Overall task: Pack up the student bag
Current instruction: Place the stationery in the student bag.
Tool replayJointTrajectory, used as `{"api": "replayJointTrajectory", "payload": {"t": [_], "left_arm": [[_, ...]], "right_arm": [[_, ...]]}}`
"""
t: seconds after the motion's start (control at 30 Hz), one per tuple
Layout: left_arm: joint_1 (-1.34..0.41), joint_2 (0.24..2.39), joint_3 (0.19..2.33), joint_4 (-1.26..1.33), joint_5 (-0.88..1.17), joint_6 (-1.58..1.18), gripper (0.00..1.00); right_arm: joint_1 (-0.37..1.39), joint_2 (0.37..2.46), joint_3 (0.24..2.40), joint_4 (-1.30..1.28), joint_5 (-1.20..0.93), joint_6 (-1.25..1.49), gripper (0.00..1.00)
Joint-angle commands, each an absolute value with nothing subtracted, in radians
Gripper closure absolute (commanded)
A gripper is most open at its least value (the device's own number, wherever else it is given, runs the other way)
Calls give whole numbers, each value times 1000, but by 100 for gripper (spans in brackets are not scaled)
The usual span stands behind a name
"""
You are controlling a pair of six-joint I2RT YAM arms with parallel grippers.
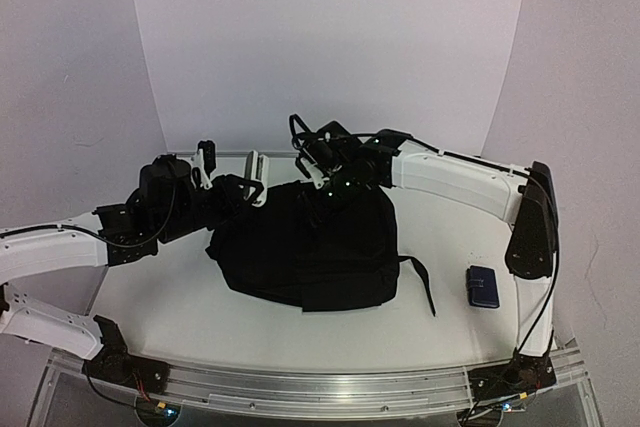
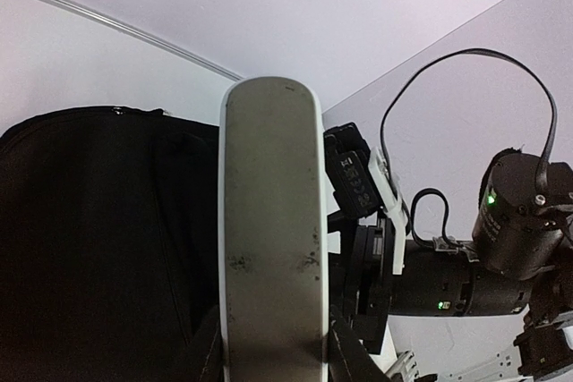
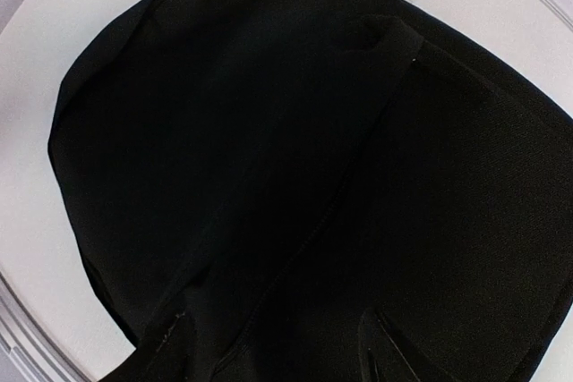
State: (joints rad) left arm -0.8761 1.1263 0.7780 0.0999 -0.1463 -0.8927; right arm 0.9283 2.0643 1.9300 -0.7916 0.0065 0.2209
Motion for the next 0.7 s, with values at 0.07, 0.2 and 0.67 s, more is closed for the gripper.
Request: {"api": "replayJointTrajectory", "payload": {"t": [0.07, 0.2, 0.67], "left_arm": [[-873, 1082, 776, 125, -169, -897, 100], [-871, 1083, 780, 116, -171, -889, 100], [-871, 1113, 803, 105, -160, -882, 100]], "right_arm": [[929, 2097, 1994, -823, 104, 214, 51], [929, 2099, 1993, -837, 83, 210, 52], [929, 2150, 2010, -861, 51, 219, 69]]}}
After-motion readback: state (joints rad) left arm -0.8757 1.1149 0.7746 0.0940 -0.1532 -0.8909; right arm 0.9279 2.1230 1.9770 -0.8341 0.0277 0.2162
